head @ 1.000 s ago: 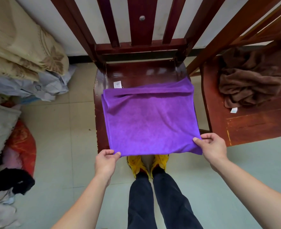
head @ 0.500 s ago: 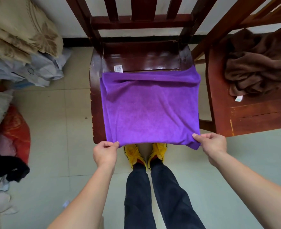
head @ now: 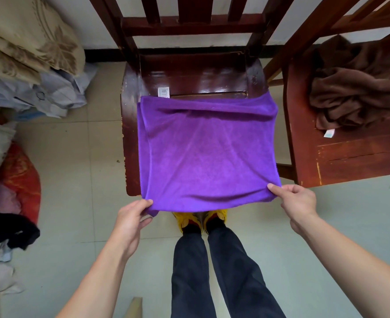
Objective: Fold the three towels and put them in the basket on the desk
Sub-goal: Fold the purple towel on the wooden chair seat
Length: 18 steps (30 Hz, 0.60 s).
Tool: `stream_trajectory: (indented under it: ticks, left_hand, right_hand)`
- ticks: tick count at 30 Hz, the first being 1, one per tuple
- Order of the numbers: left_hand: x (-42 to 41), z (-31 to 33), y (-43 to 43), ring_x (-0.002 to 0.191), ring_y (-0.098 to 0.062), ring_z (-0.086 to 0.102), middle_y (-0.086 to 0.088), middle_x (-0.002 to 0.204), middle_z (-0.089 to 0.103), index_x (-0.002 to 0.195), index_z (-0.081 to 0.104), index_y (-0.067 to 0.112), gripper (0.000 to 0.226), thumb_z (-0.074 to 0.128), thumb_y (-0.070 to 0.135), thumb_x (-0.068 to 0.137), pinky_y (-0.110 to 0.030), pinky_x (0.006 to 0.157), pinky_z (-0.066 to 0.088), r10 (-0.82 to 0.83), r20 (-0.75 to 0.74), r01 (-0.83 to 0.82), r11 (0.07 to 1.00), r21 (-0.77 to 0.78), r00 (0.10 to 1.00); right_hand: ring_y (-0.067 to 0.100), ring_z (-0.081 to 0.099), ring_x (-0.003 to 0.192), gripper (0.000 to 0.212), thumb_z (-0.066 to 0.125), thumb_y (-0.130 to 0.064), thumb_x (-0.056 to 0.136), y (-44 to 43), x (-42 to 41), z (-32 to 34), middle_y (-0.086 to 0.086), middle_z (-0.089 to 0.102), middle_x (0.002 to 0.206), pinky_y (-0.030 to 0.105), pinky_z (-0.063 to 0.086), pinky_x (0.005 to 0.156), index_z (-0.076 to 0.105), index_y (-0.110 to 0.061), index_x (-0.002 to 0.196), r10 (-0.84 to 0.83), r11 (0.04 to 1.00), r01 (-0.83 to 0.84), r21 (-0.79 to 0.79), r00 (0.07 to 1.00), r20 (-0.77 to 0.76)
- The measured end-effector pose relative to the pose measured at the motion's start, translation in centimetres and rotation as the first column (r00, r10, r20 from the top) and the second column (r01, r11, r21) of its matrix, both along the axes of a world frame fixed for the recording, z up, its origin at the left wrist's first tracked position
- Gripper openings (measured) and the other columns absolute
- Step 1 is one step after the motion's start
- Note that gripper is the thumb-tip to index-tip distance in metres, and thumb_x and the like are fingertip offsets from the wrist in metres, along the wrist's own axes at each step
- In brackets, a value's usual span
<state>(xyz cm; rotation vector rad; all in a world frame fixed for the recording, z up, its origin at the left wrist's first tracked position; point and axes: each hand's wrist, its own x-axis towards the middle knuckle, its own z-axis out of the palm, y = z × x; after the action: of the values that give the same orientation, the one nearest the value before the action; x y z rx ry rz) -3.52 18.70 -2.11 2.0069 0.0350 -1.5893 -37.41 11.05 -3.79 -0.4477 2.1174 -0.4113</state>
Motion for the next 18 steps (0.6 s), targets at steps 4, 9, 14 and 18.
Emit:
stream_trajectory:
  ticks: [4, 9, 14, 18]
  left_hand:
    - [1.0, 0.5, 0.1, 0.075, -0.019, 0.051, -0.011, 0.087, 0.051, 0.071, 0.049, 0.012, 0.011, 0.054, 0.016, 0.062, -0.041, 0.086, 0.045, 0.036, -0.036, -0.037, 0.999, -0.037, 0.999]
    - [0.9, 0.4, 0.7, 0.073, -0.018, 0.041, -0.009, 0.079, 0.045, 0.065, 0.042, 0.012, 0.011, 0.050, 0.014, 0.057, -0.042, 0.082, 0.043, 0.022, 0.001, -0.022, 1.000, -0.014, 1.000]
    - [0.9, -0.9, 1.0, 0.065, -0.016, 0.036, 0.001, 0.060, 0.043, 0.062, 0.046, 0.014, 0.014, 0.060, 0.017, 0.063, -0.033, 0.068, 0.035, -0.174, 0.163, 0.154, 0.980, 0.123, 0.971]
    - [1.5, -2.7, -0.2, 0.059, -0.020, 0.041, -0.002, 0.058, 0.049, 0.063, 0.055, 0.006, 0.019, 0.067, 0.009, 0.077, -0.029, 0.059, 0.035, -0.419, 0.317, 0.356, 0.904, 0.238, 0.851]
  right_hand:
    - [0.017, 0.037, 0.057, 0.022, 0.072, -0.006, 0.077, 0.5, -0.6, 1.4, 0.003, 0.049, 0.062, 0.028, 0.034, 0.055, 0.058, -0.016, 0.063, -0.109, 0.988, 0.104, -0.112, 0.993, -0.038]
    - [0.014, 0.039, 0.059, 0.019, 0.058, 0.000, 0.081, 1.5, -0.9, 2.3, 0.001, 0.052, 0.063, 0.025, 0.033, 0.057, 0.064, -0.011, 0.067, -0.082, 0.994, 0.078, -0.080, 0.996, -0.039]
    - [0.018, 0.033, 0.052, 0.019, 0.059, -0.002, 0.081, 2.1, -1.3, 0.1, 0.003, 0.043, 0.053, 0.026, 0.028, 0.051, 0.059, -0.005, 0.063, 0.092, 0.989, -0.080, 0.124, 0.992, -0.092]
    - [0.027, 0.051, 0.063, 0.018, 0.060, -0.012, 0.083, 0.9, -1.4, -1.9, 0.009, 0.058, 0.064, 0.031, 0.041, 0.062, 0.064, -0.009, 0.066, 0.312, 0.913, -0.260, 0.314, 0.942, -0.126]
